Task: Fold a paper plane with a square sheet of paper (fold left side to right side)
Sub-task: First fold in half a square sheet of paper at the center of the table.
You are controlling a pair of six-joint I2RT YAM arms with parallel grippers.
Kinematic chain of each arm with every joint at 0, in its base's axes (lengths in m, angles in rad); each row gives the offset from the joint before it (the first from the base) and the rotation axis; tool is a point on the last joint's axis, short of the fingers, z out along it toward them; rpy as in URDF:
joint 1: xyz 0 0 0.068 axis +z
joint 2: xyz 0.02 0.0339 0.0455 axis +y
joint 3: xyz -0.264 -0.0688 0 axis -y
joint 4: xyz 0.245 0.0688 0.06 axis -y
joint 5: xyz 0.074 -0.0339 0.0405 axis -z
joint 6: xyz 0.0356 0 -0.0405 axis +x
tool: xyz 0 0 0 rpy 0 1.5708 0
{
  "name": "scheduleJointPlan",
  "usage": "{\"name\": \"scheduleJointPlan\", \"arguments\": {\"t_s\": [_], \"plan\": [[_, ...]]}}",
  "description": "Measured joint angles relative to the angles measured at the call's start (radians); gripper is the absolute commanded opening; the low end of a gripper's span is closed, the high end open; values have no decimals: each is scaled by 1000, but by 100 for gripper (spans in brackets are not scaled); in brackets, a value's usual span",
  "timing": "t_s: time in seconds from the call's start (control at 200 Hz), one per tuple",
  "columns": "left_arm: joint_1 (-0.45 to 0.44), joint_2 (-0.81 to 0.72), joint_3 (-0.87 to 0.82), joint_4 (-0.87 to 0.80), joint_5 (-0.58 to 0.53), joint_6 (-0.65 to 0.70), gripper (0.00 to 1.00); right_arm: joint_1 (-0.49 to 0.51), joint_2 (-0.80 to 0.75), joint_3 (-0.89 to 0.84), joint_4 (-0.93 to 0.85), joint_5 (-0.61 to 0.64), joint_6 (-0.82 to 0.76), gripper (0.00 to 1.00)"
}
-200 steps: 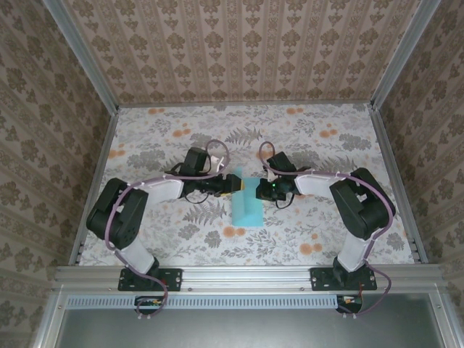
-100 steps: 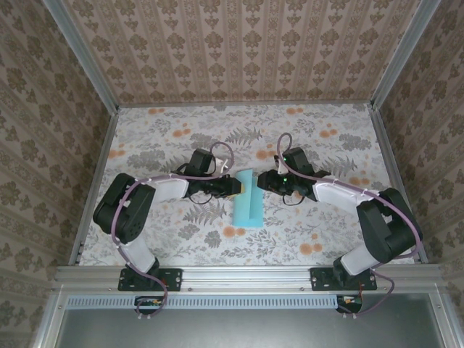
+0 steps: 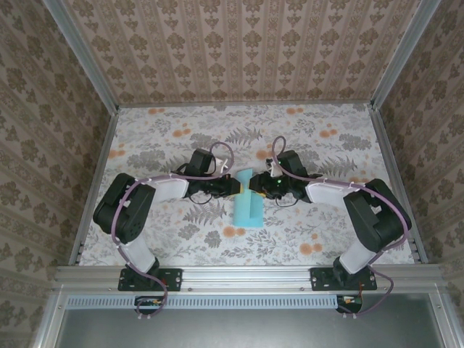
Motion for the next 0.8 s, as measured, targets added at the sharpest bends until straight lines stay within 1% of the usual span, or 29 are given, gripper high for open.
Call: {"name": "scheduleJointPlan", "arguments": {"t_s": [0.065,0.1,0.13,0.19,0.29,0.495,0.675,0.8], "plan": [[0,0,0,0,0,0,14,2,5,0,2,-4,5,11],[0,0,0,0,0,0,15,2,6,0,2,-5,2,6],[0,0,0,-1,-1,0,17,2,6,0,1,-4,-3,4],[0,0,0,-6,-10,5,20,2,6,2,-13,1,-13,4],[0,-12,0,-47,-40,27,29,2,6,16,-72,29,-41,4],[0,-97,0,-176,-137,90,48,2,14,73,-209,121,-122,6],[-11,-110,4,-248,-206,114,57,2,43,92,-262,171,-156,6],[-37,-76,39,-283,-236,124,59,2,63,92,-285,193,-169,7]]}}
